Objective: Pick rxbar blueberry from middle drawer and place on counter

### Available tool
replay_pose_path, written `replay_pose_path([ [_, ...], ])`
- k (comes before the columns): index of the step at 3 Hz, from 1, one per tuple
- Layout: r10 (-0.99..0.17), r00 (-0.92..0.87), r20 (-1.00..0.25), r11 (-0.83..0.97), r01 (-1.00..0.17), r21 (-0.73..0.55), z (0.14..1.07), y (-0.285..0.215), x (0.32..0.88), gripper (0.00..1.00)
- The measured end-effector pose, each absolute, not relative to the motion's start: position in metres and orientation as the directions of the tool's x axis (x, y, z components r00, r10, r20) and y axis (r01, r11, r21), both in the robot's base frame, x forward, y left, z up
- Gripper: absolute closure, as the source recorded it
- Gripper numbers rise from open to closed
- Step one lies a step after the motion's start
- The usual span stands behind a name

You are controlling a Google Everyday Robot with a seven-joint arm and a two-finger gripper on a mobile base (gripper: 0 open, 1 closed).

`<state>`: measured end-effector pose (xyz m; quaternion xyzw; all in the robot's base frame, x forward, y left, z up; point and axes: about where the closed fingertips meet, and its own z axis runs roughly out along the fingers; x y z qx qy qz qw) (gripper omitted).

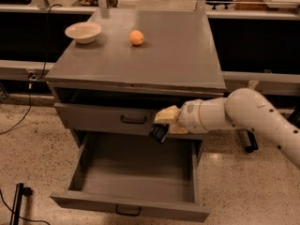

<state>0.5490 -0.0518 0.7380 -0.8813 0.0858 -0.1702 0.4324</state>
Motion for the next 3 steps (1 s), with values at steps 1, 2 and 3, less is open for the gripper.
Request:
replay_pose_path([
  [1,-0.26,0.94,0.22,-0.581,0.029,-0.813,0.801,-0.065,0.56,1.0],
  [2,-0.211,0.954,0.212,-0.603,0.044,-0.797,0.853,-0.076,0.573,1.0],
  [3,-0.178,0.973,0.15,-0.659,-0.005,-0.752,0.873,-0.085,0.599,1.0],
])
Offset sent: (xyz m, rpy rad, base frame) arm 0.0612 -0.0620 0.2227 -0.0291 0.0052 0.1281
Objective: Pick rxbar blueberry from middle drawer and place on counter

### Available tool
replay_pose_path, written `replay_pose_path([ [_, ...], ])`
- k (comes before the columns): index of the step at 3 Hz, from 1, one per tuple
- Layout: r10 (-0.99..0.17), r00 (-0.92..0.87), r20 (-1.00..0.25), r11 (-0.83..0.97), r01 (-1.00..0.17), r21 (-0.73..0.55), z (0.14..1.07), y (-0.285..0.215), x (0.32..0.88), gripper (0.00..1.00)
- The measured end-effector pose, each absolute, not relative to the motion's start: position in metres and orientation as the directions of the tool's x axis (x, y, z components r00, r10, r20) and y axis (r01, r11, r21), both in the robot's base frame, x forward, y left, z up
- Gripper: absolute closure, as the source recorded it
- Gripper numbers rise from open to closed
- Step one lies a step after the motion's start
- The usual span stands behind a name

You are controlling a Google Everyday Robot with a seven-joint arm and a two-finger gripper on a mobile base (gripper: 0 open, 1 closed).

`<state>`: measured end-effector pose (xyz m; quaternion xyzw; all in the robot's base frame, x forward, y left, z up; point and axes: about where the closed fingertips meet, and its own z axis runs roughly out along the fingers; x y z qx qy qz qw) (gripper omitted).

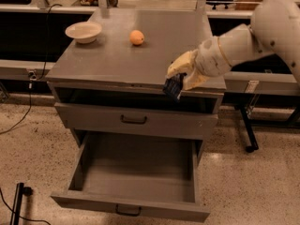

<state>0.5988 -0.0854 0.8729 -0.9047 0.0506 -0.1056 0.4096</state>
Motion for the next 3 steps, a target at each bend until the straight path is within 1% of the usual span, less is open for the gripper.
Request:
replay_pose_path([
  [1,-0.188,0.98,0.069,-0.713,-0.088,-0.696,0.872,-0.089,0.636,1.0],
  [2,-0.28,0.956,0.086,-0.713,-0.147,-0.686,0.896,-0.094,0.684,1.0],
  [3,-0.422,0.894,0.149,-0.668,-0.195,-0.719,0.928,-0.114,0.724,0.81],
])
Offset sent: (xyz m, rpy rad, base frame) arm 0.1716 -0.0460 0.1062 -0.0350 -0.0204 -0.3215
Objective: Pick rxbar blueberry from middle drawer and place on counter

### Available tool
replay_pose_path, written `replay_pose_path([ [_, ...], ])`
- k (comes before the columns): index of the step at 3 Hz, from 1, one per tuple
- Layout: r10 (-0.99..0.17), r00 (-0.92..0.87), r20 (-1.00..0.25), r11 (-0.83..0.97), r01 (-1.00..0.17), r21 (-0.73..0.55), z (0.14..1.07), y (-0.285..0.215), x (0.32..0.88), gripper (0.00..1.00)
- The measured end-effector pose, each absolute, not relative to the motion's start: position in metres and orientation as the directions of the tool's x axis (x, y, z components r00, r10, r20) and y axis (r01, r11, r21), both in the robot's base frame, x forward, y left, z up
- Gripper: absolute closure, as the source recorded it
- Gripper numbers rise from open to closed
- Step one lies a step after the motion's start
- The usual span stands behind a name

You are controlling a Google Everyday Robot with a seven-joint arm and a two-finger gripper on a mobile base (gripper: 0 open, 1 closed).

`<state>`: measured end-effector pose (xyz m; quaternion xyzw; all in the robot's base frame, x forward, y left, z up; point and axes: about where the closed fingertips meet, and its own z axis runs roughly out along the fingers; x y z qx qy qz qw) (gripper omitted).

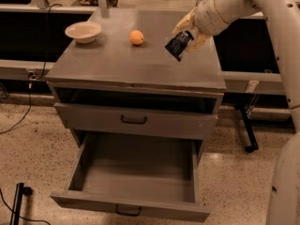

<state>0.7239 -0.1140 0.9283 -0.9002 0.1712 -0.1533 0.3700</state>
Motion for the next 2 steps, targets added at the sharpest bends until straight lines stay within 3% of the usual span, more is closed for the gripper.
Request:
replay_pose_path([
  [1,-0.504,0.85,0.151,-0.669,-0.274,-0.691,0.9223,-0.1199,0.7493,0.59],
  [2,-0.509,0.848,0.147,-0.668,-0.282,-0.688,0.9191,-0.118,0.7518,0.36],
])
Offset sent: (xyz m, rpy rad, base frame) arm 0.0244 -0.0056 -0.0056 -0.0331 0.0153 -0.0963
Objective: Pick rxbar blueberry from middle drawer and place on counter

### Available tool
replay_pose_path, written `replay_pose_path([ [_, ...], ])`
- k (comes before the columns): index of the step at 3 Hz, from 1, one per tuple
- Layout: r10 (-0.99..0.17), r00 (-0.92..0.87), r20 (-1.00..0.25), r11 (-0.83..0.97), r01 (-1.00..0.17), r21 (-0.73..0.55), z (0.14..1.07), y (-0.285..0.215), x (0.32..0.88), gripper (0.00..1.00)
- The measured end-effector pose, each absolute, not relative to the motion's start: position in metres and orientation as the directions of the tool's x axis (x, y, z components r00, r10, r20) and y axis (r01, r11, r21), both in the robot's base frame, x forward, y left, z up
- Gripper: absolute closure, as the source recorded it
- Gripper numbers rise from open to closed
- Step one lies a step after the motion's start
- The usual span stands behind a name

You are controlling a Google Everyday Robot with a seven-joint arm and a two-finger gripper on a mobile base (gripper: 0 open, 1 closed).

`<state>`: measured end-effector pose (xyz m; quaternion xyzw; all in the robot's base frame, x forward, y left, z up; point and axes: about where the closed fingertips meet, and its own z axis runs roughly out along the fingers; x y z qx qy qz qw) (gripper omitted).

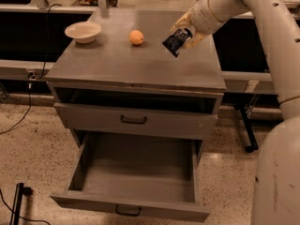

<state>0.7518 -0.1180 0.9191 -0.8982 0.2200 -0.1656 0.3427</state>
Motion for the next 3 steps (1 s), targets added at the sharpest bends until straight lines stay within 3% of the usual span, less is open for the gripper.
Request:
replay_pose_path([
  [1,-0.507,0.85,0.144,-0.668,-0.283,-0.688,0.9161,-0.1159,0.7529,0.13],
  [2,-0.504,0.852,0.141,-0.669,-0.282,-0.688,0.9134,-0.1132,0.754,0.0],
  [3,-0.504,0.852,0.141,-0.669,-0.282,-0.688,0.9134,-0.1131,0.754,0.0],
])
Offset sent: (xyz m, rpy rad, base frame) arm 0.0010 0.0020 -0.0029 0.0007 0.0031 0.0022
